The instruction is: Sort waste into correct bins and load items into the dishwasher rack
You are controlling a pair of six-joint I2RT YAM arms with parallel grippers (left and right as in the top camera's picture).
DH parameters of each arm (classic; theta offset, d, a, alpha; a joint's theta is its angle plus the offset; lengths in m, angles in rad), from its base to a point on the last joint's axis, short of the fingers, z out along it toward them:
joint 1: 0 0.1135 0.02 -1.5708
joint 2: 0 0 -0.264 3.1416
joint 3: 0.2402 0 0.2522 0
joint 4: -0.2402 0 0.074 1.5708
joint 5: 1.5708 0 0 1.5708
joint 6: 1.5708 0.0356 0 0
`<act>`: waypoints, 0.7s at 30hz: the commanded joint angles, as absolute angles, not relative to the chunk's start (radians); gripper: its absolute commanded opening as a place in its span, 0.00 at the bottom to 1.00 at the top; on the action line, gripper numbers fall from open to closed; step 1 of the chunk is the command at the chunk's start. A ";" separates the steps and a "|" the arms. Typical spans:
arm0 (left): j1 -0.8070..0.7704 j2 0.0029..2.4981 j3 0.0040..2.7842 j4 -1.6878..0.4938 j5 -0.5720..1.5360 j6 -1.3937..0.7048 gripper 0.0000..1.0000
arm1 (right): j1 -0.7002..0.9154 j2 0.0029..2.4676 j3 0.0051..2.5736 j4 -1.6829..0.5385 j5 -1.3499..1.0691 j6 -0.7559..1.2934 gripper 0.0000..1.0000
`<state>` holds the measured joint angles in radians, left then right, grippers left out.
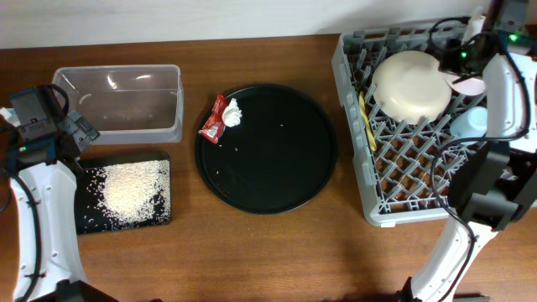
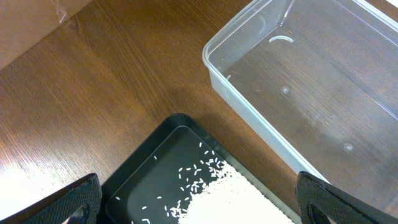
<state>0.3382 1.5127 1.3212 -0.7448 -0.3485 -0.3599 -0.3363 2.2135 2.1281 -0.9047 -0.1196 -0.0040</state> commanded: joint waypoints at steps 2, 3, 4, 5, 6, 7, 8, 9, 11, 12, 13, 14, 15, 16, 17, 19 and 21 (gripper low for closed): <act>0.341 1.492 1.333 -0.743 -0.348 -0.369 0.99 | -0.327 2.209 2.152 -0.893 -0.131 -0.030 0.05; 0.341 1.492 1.333 -0.743 -0.348 -0.369 0.99 | -0.327 2.204 2.165 -0.894 -0.132 -0.030 0.05; 0.341 1.492 1.333 -0.743 -0.348 -0.369 0.99 | -0.326 2.203 2.171 -0.893 -0.132 -0.030 0.05; 0.341 1.492 1.333 -0.743 -0.348 -0.369 0.99 | -0.327 2.204 2.171 -0.893 -0.131 -0.030 0.05; 0.341 1.492 1.333 -0.743 -0.348 -0.369 0.99 | -0.326 2.208 2.169 -0.894 -0.126 -0.030 0.05; 0.341 1.492 1.333 -0.743 -0.348 -0.369 0.99 | -0.327 2.215 2.162 -0.894 -0.123 -0.030 0.05; 0.341 1.492 1.333 -0.743 -0.348 -0.369 0.99 | -0.326 2.224 2.155 -0.893 -0.123 -0.030 0.04; 0.341 1.492 1.333 -0.743 -0.348 -0.369 0.99 | -0.326 2.235 2.152 -0.892 -0.120 -0.029 0.04; 0.341 1.492 1.333 -0.743 -0.348 -0.369 0.99 | -0.327 2.262 2.152 -0.893 -0.089 -0.025 0.04; 0.341 1.492 1.333 -0.743 -0.348 -0.369 0.99 | -0.327 2.276 2.152 -0.894 -0.064 -0.022 0.04; 0.341 1.492 1.333 -0.743 -0.348 -0.369 0.99 | -0.329 2.284 2.152 -0.900 -0.049 -0.022 0.04; 0.341 1.492 1.333 -0.743 -0.348 -0.369 0.99 | -0.330 2.294 2.151 -0.902 -0.038 -0.022 0.04; 0.341 1.492 1.333 -0.743 -0.348 -0.369 0.99 | -0.332 2.298 2.152 -0.902 -0.021 -0.022 0.04; 0.341 1.492 1.333 -0.743 -0.348 -0.369 0.99 | -0.336 2.301 2.152 -0.889 0.007 -0.015 0.04; 0.341 1.492 1.333 -0.743 -0.348 -0.369 0.99 | -0.341 2.301 2.152 -0.871 0.019 -0.010 0.04; 0.341 1.492 1.333 -0.743 -0.348 -0.369 0.99 | -0.350 2.301 2.152 -0.847 0.020 -0.010 0.04; 0.341 1.492 1.333 -0.743 -0.348 -0.369 0.99 | -0.365 2.302 2.152 -0.838 0.043 -0.010 0.04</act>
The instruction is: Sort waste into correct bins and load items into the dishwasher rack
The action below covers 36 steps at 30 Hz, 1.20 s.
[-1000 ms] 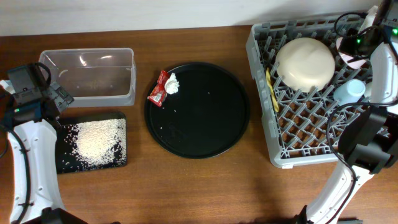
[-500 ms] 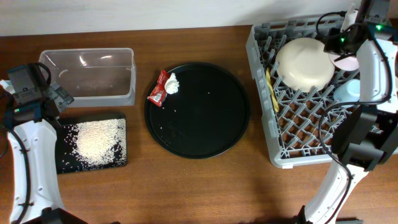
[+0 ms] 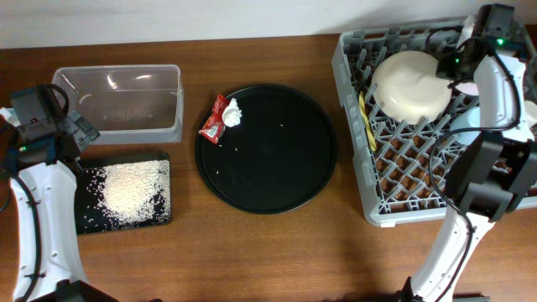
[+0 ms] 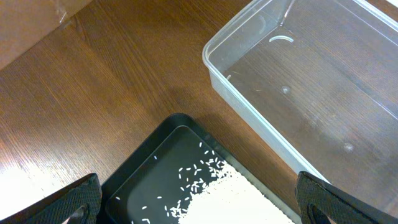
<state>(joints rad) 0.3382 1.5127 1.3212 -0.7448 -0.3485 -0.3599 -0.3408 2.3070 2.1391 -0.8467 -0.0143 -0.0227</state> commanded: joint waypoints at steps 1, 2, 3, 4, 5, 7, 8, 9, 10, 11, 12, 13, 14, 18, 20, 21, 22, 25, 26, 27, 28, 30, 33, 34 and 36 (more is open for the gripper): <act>0.341 1.492 1.333 -0.743 -0.348 -0.369 0.99 | -0.368 2.302 2.152 -0.837 0.046 -0.010 0.04; 0.341 1.492 1.333 -0.743 -0.348 -0.369 0.99 | -0.369 2.302 2.152 -0.838 0.044 -0.010 0.04; 0.341 1.492 1.333 -0.743 -0.348 -0.369 0.99 | -0.370 2.302 2.152 -0.839 0.043 -0.011 0.04; 0.341 1.492 1.333 -0.743 -0.348 -0.369 0.99 | -0.370 2.302 2.152 -0.840 0.051 -0.011 0.04; 0.341 1.492 1.333 -0.743 -0.348 -0.369 0.99 | -0.370 2.303 2.152 -0.840 0.066 -0.011 0.04; 0.341 1.492 1.333 -0.743 -0.348 -0.369 0.99 | -0.370 2.303 2.152 -0.841 0.063 -0.011 0.04; 0.341 1.492 1.333 -0.743 -0.348 -0.369 0.99 | -0.369 2.301 2.152 -0.843 0.048 -0.011 0.04; 0.341 1.492 1.333 -0.743 -0.348 -0.369 0.99 | -0.366 2.299 2.155 -0.849 0.036 -0.011 0.04; 0.341 1.492 1.333 -0.743 -0.348 -0.369 0.99 | -0.364 2.296 2.160 -0.854 0.013 -0.011 0.04; 0.341 1.492 1.333 -0.743 -0.348 -0.369 0.99 | -0.362 2.291 2.164 -0.857 -0.010 -0.011 0.04; 0.341 1.492 1.333 -0.743 -0.348 -0.369 0.99 | -0.360 2.282 2.172 -0.867 -0.034 -0.011 0.04; 0.341 1.492 1.333 -0.743 -0.348 -0.369 0.99 | -0.360 2.272 2.180 -0.876 -0.048 -0.011 0.04; 0.341 1.492 1.333 -0.743 -0.348 -0.369 0.99 | -0.358 2.260 2.187 -0.886 -0.059 -0.011 0.04; 0.341 1.492 1.333 -0.743 -0.348 -0.369 0.99 | -0.347 2.192 2.201 -0.930 -0.064 0.001 0.04; 0.341 1.492 1.333 -0.743 -0.348 -0.369 0.99 | -0.342 2.160 2.201 -0.967 -0.064 0.029 0.04; 0.341 1.492 1.333 -0.743 -0.348 -0.369 0.99 | -0.340 2.147 2.201 -0.986 -0.058 0.034 0.04; 0.341 1.492 1.333 -0.743 -0.348 -0.369 0.99 | -0.340 2.139 2.201 -0.999 -0.034 0.055 0.04; 0.341 1.492 1.333 -0.743 -0.348 -0.369 0.99 | -0.345 2.142 2.199 -1.007 0.123 0.168 0.04; 0.341 1.492 1.333 -0.743 -0.348 -0.369 0.99 | -0.350 2.146 2.199 -1.015 0.128 0.183 0.04; 0.341 1.492 1.333 -0.743 -0.348 -0.369 0.99 | -0.353 2.146 2.199 -1.035 0.076 0.181 0.04; 0.341 1.492 1.333 -0.743 -0.348 -0.369 0.99 | -0.354 2.146 2.199 -1.054 -0.001 0.178 0.04; 0.341 1.492 1.333 -0.743 -0.348 -0.369 0.99 | -0.345 2.138 2.200 -1.095 -0.303 0.079 0.04; 0.341 1.492 1.333 -0.743 -0.348 -0.369 0.99 | -0.296 2.122 2.201 -1.127 -0.612 -0.015 0.09; 0.341 1.492 1.333 -0.743 -0.348 -0.369 0.99 | -0.267 2.111 2.201 -1.134 -0.666 -0.031 0.09; 0.341 1.492 1.333 -0.743 -0.348 -0.369 0.99 | -0.209 2.091 2.201 -1.147 -0.716 -0.055 0.10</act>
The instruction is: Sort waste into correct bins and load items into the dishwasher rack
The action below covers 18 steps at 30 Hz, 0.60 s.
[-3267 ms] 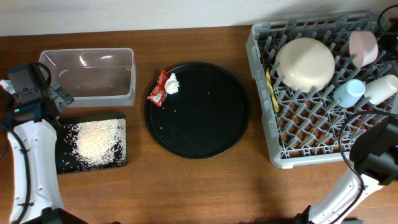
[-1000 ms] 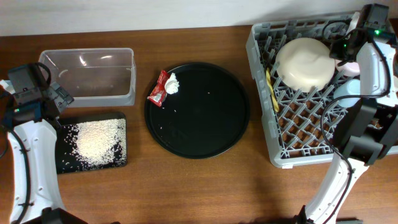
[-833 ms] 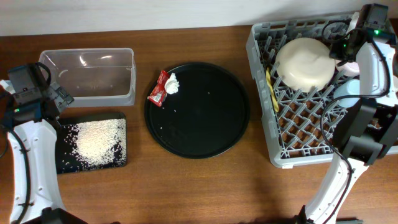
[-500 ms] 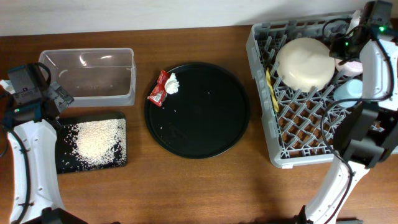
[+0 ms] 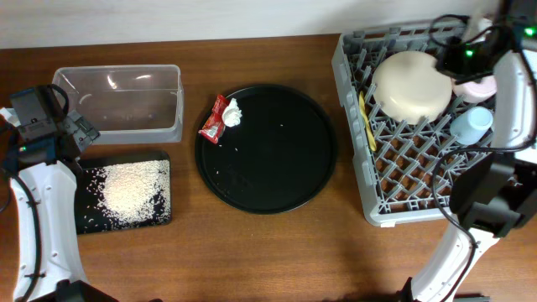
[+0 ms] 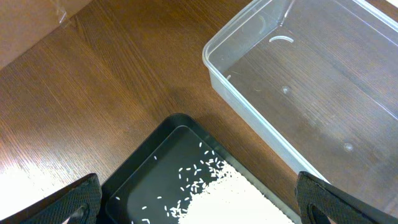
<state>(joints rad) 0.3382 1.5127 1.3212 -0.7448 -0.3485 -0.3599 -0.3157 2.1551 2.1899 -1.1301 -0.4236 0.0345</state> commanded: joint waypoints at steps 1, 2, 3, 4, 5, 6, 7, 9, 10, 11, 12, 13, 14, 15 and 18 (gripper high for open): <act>0.341 1.492 1.333 -0.743 -0.348 -0.369 0.99 | -0.176 2.081 2.201 -1.151 -0.712 -0.057 0.11; 0.341 1.492 1.333 -0.743 -0.348 -0.369 0.99 | -0.126 2.069 2.201 -1.159 -0.699 -0.056 0.13; 0.341 1.492 1.333 -0.743 -0.348 -0.369 0.99 | -0.083 2.064 2.201 -1.169 -0.695 -0.057 0.15; 0.341 1.492 1.333 -0.743 -0.348 -0.369 0.99 | -0.042 2.063 2.201 -1.184 -0.693 -0.056 0.19; 0.341 1.492 1.333 -0.743 -0.348 -0.369 0.99 | -0.005 2.063 2.201 -1.199 -0.675 -0.055 0.25; 0.341 1.492 1.333 -0.743 -0.348 -0.369 0.99 | 0.036 2.064 2.200 -1.220 -0.631 -0.055 0.30; 0.341 1.492 1.333 -0.743 -0.348 -0.369 0.99 | 0.081 2.064 2.200 -1.235 -0.580 -0.051 0.40; 0.341 1.492 1.333 -0.743 -0.348 -0.369 0.99 | 0.168 2.064 2.200 -1.242 -0.443 -0.020 0.56; 0.341 1.492 1.333 -0.743 -0.348 -0.369 0.99 | 0.201 2.064 2.200 -1.242 -0.351 0.017 0.64; 0.341 1.492 1.333 -0.743 -0.348 -0.369 0.99 | 0.232 2.064 2.200 -1.242 -0.253 0.054 0.74; 0.341 1.492 1.333 -0.743 -0.348 -0.369 0.99 | 0.259 2.065 2.200 -1.242 -0.153 0.099 0.80; 0.341 1.492 1.333 -0.743 -0.348 -0.369 0.99 | 0.287 2.065 2.200 -1.242 -0.047 0.167 0.85; 0.341 1.492 1.333 -0.743 -0.348 -0.369 0.99 | 0.305 2.065 2.200 -1.239 0.012 0.213 0.89; 0.341 1.492 1.333 -0.743 -0.348 -0.369 0.99 | 0.320 2.065 2.200 -1.232 0.049 0.260 0.91; 0.341 1.492 1.333 -0.743 -0.167 -0.381 0.99 | 0.325 2.065 2.200 -1.216 0.057 0.364 0.95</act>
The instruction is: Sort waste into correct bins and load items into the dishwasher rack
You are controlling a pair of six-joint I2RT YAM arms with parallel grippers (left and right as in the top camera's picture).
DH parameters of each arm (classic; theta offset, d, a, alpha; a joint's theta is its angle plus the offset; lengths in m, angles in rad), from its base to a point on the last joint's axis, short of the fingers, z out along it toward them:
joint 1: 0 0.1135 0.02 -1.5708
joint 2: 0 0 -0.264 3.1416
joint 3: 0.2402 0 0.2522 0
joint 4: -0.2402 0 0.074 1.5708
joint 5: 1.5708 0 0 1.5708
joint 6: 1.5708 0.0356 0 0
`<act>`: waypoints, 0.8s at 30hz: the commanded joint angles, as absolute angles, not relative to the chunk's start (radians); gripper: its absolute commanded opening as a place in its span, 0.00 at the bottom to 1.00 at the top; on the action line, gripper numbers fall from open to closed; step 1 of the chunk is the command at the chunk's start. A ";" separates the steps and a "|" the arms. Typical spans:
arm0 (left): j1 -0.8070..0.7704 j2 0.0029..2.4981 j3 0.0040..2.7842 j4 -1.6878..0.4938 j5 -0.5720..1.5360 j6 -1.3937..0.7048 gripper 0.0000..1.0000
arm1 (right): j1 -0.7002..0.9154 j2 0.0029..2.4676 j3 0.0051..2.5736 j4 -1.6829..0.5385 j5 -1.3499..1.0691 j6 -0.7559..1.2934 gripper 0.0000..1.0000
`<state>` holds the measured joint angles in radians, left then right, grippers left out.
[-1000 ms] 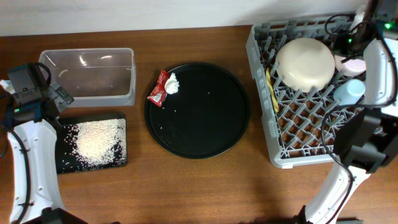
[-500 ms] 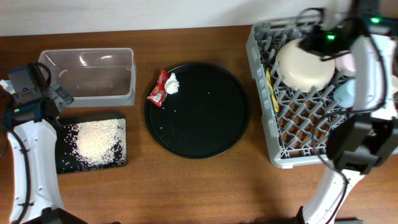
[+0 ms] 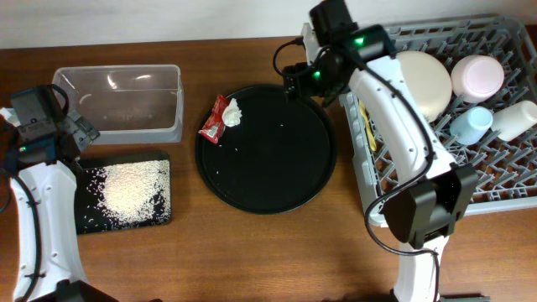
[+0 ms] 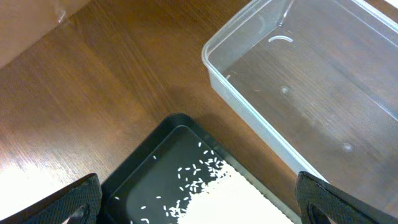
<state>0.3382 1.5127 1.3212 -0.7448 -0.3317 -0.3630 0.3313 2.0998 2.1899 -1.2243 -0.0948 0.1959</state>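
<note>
A red wrapper (image 3: pixel 213 123) and a crumpled white tissue (image 3: pixel 232 111) lie on the upper left of the round black plate (image 3: pixel 277 180). My right gripper (image 3: pixel 295 80) hangs over the plate's far right rim; its jaws are too dark to read. The grey dishwasher rack (image 3: pixel 377 189) holds a cream bowl (image 3: pixel 425 80), a pink cup (image 3: pixel 477 75), a blue cup (image 3: pixel 470 124) and a white cup (image 3: pixel 515 117). My left gripper (image 4: pixel 199 210) (image 3: pixel 82 132) stands open and empty over the black tray (image 4: pixel 155 165) of rice (image 3: pixel 130 186).
A clear plastic bin (image 3: pixel 122 102) (image 4: pixel 311 81) stands at the back left, right behind the rice tray. A yellow utensil (image 3: pixel 367 126) lies along the rack's left side. Bare wooden table (image 3: pixel 252 252) runs along the front.
My right arm has left the rack's far right corner and now reaches over the plate's far right rim. The white cup in the rack has come into view. The left arm is unchanged.
My right gripper was at the rack's back right corner with something pink at it. Then the pink cup stood in the rack beside the bowl with the gripper above it. Now the gripper is over the plate. The left gripper stayed open over the rice tray throughout.
</note>
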 commanded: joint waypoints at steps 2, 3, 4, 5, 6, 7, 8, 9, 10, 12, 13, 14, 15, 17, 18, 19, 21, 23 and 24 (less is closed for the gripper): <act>0.341 1.492 1.333 -0.743 -0.026 -0.381 0.99 | 0.312 2.065 2.200 -1.217 0.057 0.393 0.99; 0.341 1.492 1.333 -0.743 0.071 -0.381 0.99 | 0.299 2.065 2.200 -1.224 0.057 0.411 0.98; 0.340 1.492 1.333 -0.712 0.216 -0.380 0.99 | 0.269 2.065 2.201 -1.237 0.054 0.461 0.98; 0.336 1.492 1.333 -0.690 0.276 -0.371 0.99 | 0.249 2.065 2.201 -1.242 0.044 0.475 0.98; 0.326 1.492 1.333 -0.665 0.336 -0.329 0.99 | 0.225 2.065 2.201 -1.243 0.020 0.477 0.98; 0.316 1.492 1.333 -0.656 0.363 -0.286 0.99 | 0.201 2.065 2.201 -1.242 -0.009 0.476 0.98; 0.293 1.492 1.333 -0.642 0.385 -0.224 0.99 | 0.174 2.063 2.201 -1.242 -0.043 0.472 0.98; 0.268 1.492 1.333 -0.639 0.385 -0.173 0.99 | 0.153 2.063 2.201 -1.242 -0.064 0.449 0.98; 0.232 1.492 1.336 -0.636 0.380 -0.118 0.99 | 0.134 2.063 2.201 -1.243 -0.068 0.437 0.98; 0.163 1.492 1.347 -0.636 0.343 -0.073 0.99 | 0.110 2.063 2.200 -1.247 -0.077 0.439 0.98; 0.112 1.492 1.353 -0.632 0.293 -0.057 0.99 | 0.102 2.063 2.200 -1.247 -0.087 0.439 0.98; 0.071 1.492 1.354 -0.624 0.240 -0.050 0.99 | 0.097 2.063 2.200 -1.247 -0.087 0.439 0.98; 0.020 1.493 1.354 -0.611 0.172 -0.050 0.99 | 0.097 2.063 2.200 -1.247 -0.087 0.439 0.98; -0.085 1.512 1.354 -0.560 0.076 -0.049 0.98 | 0.098 2.063 2.200 -1.248 -0.087 0.439 0.98; -0.137 1.538 1.354 -0.522 0.070 -0.032 0.93 | 0.099 2.063 2.200 -1.247 -0.087 0.439 0.98; -0.162 1.558 1.354 -0.499 0.067 -0.025 0.90 | 0.099 2.063 2.200 -1.247 -0.087 0.439 0.98; -0.195 1.606 1.354 -0.451 0.063 -0.025 0.90 | 0.099 2.064 2.200 -1.246 -0.086 0.439 0.98; -0.221 1.675 1.364 -0.419 0.090 -0.025 0.93 | 0.099 2.063 2.200 -1.246 -0.086 0.439 0.98; -0.227 1.704 1.378 -0.420 0.115 -0.025 0.93 | 0.099 2.063 2.200 -1.246 -0.086 0.439 0.98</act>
